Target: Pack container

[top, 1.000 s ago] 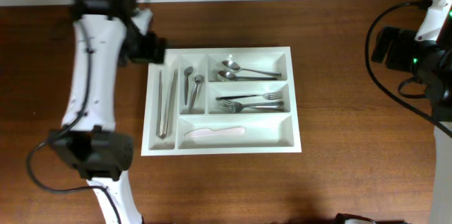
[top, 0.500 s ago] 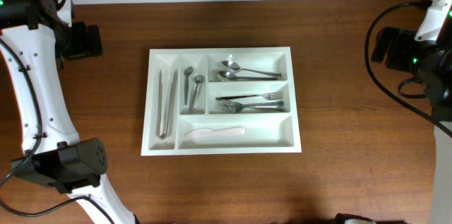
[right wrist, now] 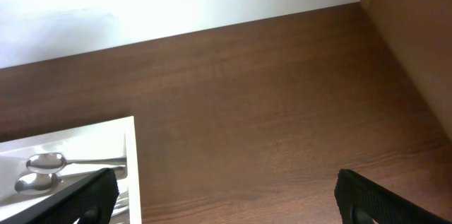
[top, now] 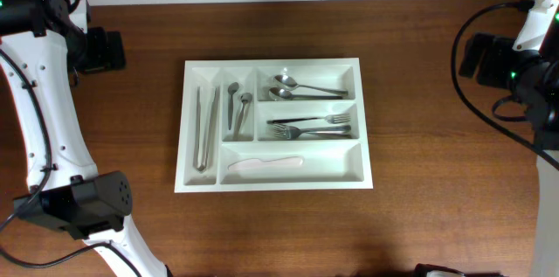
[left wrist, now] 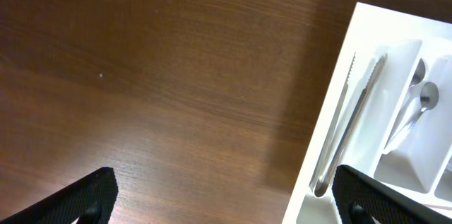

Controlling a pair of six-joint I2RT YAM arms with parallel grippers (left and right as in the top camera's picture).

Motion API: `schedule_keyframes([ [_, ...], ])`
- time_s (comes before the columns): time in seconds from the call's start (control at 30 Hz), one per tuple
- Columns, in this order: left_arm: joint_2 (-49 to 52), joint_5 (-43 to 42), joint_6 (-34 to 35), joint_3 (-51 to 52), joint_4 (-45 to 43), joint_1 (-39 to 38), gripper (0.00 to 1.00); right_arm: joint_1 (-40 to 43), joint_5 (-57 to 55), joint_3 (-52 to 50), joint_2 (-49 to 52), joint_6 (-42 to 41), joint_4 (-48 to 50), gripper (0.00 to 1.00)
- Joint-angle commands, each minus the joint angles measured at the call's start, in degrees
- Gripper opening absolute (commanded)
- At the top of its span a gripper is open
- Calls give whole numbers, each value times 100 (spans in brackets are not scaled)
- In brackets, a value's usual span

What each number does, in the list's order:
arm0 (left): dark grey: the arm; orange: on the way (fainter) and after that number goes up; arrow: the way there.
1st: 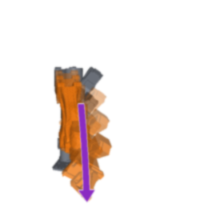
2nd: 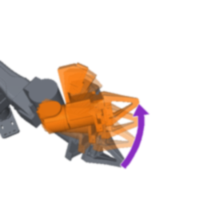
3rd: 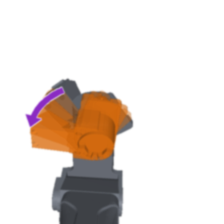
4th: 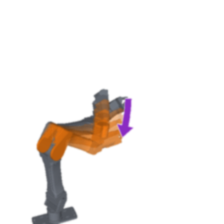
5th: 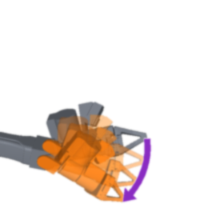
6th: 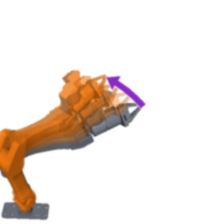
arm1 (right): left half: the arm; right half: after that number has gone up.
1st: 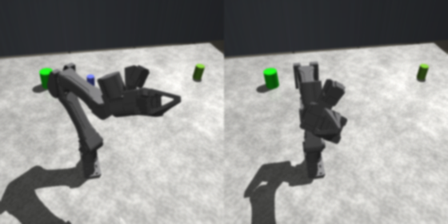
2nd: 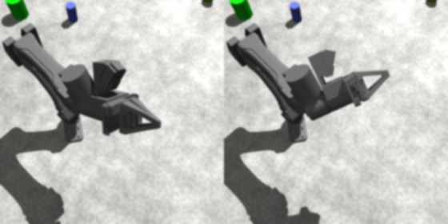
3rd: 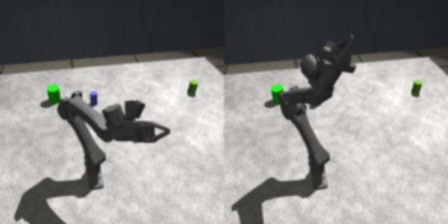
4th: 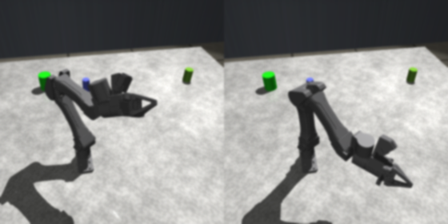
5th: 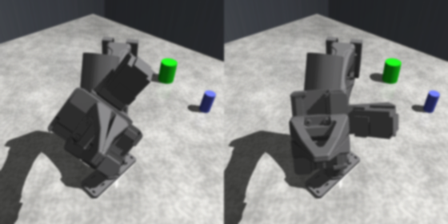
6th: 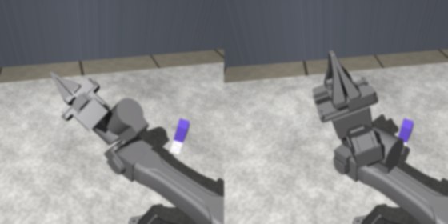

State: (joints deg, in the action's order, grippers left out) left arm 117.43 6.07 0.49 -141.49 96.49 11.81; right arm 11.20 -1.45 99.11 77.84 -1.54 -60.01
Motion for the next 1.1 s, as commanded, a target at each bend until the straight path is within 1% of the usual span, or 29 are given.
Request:
schedule_keyframes([
  [0.0, -109, 42, -4, -74, 20, 35, 99, -170, 13, -39, -267, -46, 15, 99],
  [0.2, -109, 42, -4, -74, 20, 35, 99, -903, -48, -356, -1143, -42, 31, 99],
  [0.23, -109, 42, -4, -74, 20, 35, 99, -1012, -463, -697, -1565, -33, 323, 99],
  [0.27, -109, 42, -4, -74, 20, 35, 99, -1014, -555, -925, -1794, -42, 450, 98],
  [0.37, -109, 42, -4, -74, 20, 35, 99, -1008, -678, -1996, -2754, -46, 1117, 99],
  [0.47, -109, 42, -4, -74, 20, 35, 99, -1008, -669, -3390, -3917, -46, 1902, 99],
  [0.53, -109, 42, -4, -74, 20, 35, 99, -1008, -651, -4234, -4612, -48, 2256, 99],
  [0.6, -109, 42, -4, -74, 20, 35, 99, -1008, -651, -5088, -5340, -48, 2439, 99],
  [0.7, -109, 42, -4, -74, 20, 35, 99, -1008, -651, -6081, -6212, -48, 2444, 99],
  [0.73, -109, 42, -4, -74, 20, 35, 99, -1008, -654, -6625, -6645, -46, 2446, 99],
  [0.87, -109, 42, -4, -72, 20, 35, 99, -1008, -656, -7766, -7346, -46, 2518, 99],
  [1.07, -109, 42, -4, -74, 20, 35, 99, -1008, -658, -8548, -7663, -46, 2712, 99],
])
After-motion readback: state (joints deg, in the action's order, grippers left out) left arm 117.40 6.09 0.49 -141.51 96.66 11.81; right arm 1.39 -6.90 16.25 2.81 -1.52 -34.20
